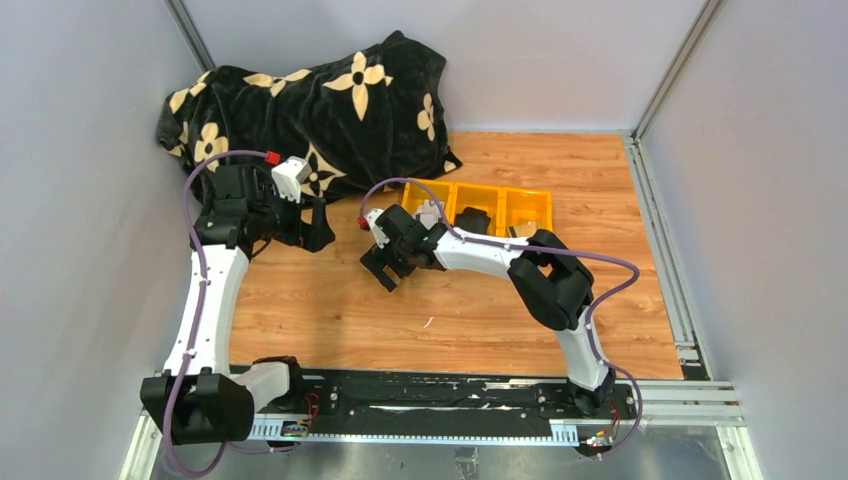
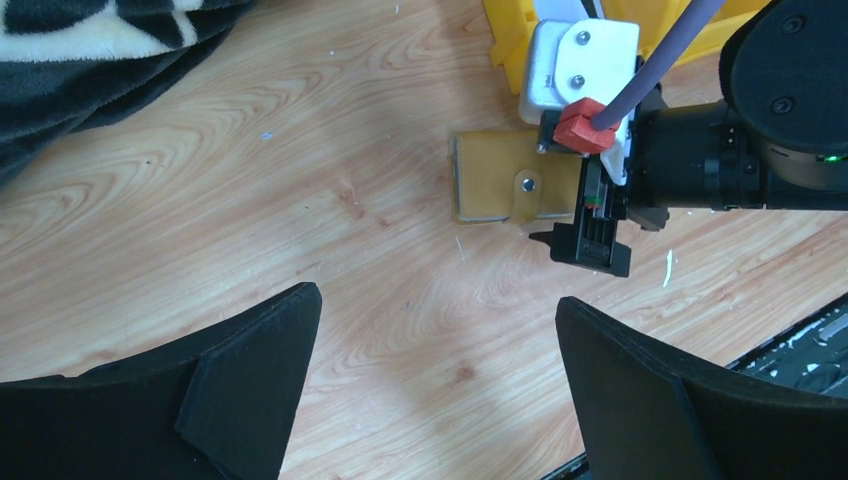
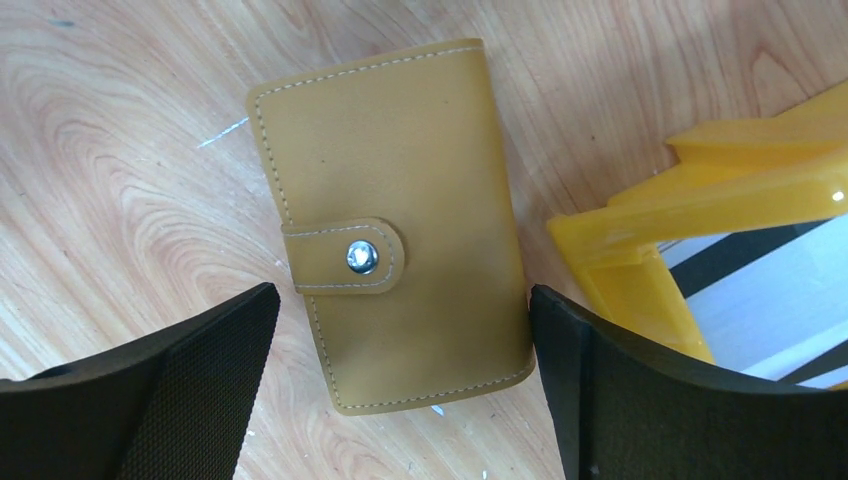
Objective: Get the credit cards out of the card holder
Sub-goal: Pick up the card holder from the center of the board.
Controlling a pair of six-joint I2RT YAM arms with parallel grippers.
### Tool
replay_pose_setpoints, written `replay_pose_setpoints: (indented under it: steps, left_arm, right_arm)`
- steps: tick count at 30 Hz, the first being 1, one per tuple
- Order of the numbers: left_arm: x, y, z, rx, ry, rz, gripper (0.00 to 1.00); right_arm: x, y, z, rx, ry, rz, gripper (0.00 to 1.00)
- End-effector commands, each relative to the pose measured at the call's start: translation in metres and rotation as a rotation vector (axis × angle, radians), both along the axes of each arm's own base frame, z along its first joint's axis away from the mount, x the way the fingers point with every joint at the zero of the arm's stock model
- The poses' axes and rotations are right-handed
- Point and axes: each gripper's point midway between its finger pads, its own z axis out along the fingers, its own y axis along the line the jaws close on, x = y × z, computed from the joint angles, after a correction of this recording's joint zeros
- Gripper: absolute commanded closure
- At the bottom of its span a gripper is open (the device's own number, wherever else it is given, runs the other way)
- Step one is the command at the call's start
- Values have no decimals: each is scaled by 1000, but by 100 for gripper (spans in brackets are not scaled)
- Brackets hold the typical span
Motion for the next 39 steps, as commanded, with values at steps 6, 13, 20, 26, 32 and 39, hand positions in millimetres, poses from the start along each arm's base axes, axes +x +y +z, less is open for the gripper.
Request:
replay_pose_setpoints:
  steps: [6, 13, 20, 26, 32, 39]
  left_arm:
    - [0, -2, 18, -11, -39, -16, 0]
    - [-1, -3, 17, -17, -32, -21, 0]
    - [-1, -5, 13, -42, -4, -11, 0]
    - [6, -7, 6, -101, 40, 55, 0]
    - [11, -15, 6, -220, 82, 144, 0]
    - [10, -28, 12, -345, 149, 177, 0]
  right_arm:
    - [-37, 9, -28, -12, 46, 41, 7]
    - [-39, -1, -38, -29, 49, -2, 10]
    - [-28, 6, -15, 31, -17, -21, 36]
    - [-26, 10, 21, 126, -74, -24, 41]
    - [-19, 12, 60, 237, -134, -81, 43]
    - [-20, 20, 130, 414, -182, -89, 44]
